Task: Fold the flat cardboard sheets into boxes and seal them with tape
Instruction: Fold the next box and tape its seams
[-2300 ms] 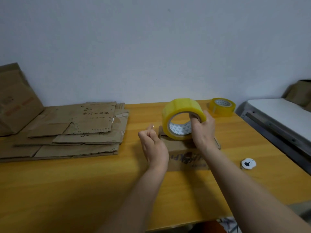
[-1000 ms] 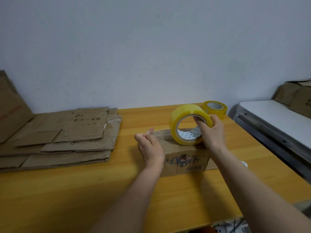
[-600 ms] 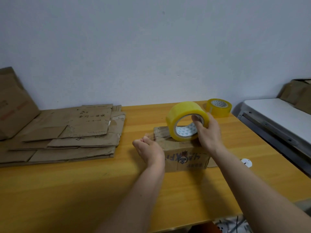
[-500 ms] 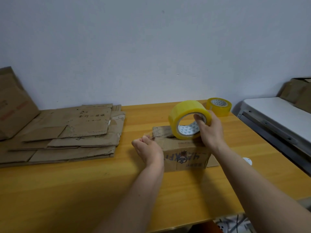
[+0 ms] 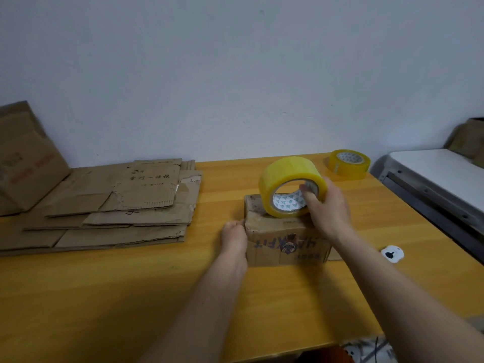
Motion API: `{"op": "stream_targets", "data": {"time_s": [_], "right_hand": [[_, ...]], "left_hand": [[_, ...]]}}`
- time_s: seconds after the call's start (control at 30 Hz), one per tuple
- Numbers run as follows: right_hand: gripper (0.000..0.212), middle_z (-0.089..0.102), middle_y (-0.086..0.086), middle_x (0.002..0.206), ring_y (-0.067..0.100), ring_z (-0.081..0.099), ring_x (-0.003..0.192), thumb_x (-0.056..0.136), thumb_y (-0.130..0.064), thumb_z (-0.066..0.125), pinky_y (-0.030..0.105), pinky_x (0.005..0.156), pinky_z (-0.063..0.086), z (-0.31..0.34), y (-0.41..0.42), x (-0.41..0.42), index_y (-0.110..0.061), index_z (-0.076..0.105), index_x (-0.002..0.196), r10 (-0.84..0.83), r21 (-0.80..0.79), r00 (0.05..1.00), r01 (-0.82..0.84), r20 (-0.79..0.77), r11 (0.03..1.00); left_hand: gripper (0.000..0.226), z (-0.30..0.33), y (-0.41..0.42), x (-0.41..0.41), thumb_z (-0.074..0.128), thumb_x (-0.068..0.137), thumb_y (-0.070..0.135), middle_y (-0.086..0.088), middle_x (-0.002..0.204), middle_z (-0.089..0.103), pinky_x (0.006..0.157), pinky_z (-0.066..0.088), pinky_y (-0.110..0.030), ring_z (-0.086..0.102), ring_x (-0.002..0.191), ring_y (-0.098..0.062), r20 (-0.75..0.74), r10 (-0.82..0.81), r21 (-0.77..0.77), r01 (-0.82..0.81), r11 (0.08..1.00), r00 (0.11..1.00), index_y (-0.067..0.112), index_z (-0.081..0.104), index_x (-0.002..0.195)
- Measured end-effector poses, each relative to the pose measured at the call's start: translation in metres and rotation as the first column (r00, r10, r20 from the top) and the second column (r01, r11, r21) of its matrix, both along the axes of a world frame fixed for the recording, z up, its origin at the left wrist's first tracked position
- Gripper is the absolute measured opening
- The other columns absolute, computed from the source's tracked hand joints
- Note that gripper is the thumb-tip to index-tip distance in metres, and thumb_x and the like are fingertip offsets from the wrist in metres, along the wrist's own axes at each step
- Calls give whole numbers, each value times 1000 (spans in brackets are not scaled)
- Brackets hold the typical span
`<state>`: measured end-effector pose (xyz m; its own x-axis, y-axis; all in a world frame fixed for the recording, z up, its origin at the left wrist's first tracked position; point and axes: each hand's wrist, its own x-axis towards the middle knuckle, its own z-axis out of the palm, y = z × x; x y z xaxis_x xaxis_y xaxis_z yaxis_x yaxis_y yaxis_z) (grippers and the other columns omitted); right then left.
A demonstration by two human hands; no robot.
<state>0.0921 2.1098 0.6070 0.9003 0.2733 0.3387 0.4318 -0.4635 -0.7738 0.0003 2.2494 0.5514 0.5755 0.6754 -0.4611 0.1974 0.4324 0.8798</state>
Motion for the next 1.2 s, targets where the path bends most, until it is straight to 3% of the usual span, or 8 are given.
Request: {"op": "stream_targets", "data": {"time_s": [0.17, 0.27, 0.43, 0.53, 0.7, 0.83, 0.97, 1.2], "right_hand": [[22, 62, 5, 91, 28, 56, 88, 94, -38, 54, 43, 77, 47, 2, -1, -2, -17, 57, 101, -23, -18, 1000, 23, -8, 1000], [22, 63, 5, 92, 28, 57, 88, 94, -37, 54, 44, 78, 48, 3, -1, -4, -17, 57, 102, -18, -10, 1000, 18, -11, 1000], [19, 63, 2, 91, 26, 58, 88, 91, -35, 59, 44, 78, 49, 3, -2, -4, -19, 58, 101, -13, 8, 1000, 13, -25, 1000], [21, 63, -1, 90, 24, 59, 87, 86, -36, 64, 43, 77, 50, 4, 0, -4, -21, 58, 101, -24, -15, 999, 24, -24, 1000], [25, 64, -1, 94, 24, 59, 91, 85, -36, 66, 43, 79, 51, 5, 0, -5, -22, 59, 105, -26, -24, 999, 25, -36, 999], [21, 64, 0, 94, 24, 60, 91, 87, -36, 63, 45, 81, 51, 5, 2, -7, -21, 59, 103, -4, -9, 999, 3, -47, 1000], [17, 62, 4, 96, 26, 57, 93, 91, -31, 59, 43, 81, 48, 4, 2, -7, -18, 56, 100, 12, -8, 999, -13, -45, 1000], [13, 51, -2, 85, 22, 50, 87, 91, -15, 56, 30, 66, 31, 14, -18, 14, -9, 50, 101, -15, 109, 998, 21, -60, 994]], "left_hand": [[26, -4, 15, -13, 58, 93, 31, -9, 101, 57, 74, 54, -40, 61, 88, -24, -211, -53, 344, 124, 931, 976, 11, 44, 101], [12, -22, 10, -30, 54, 95, 16, 4, 102, 59, 71, 51, -32, 58, 86, -14, -438, -79, 713, 399, 576, 896, 23, 51, 105], [30, 3, 8, -33, 38, 102, 14, -2, 126, 60, 94, 47, -28, 55, 112, -12, 25, -3, 735, -16, 678, 1000, 13, 54, 127], [40, 23, -13, -35, 33, 104, 22, 0, 144, 47, 110, 36, -30, 42, 133, -13, -43, -250, 865, 161, 475, 967, 14, 44, 141], [57, 27, -9, -36, 37, 101, 40, 1, 160, 19, 119, 21, -38, 20, 146, -17, -263, -346, 806, 402, 434, 901, 25, 17, 153], [117, 37, 4, -19, 47, 70, 84, 4, 159, -20, 119, -8, -40, -22, 144, -13, -561, -295, 810, 587, -2, 773, 25, -9, 153], [126, 45, 14, -3, 52, 61, 88, -3, 162, -6, 120, -4, -46, -12, 147, -18, -763, -192, 645, 746, -165, 617, 18, 4, 155], [123, 46, 14, -4, 50, 71, 81, 0, 161, -13, 120, -3, -45, -12, 148, -15, -797, -148, 603, 782, -159, 585, 15, -14, 152]]}}
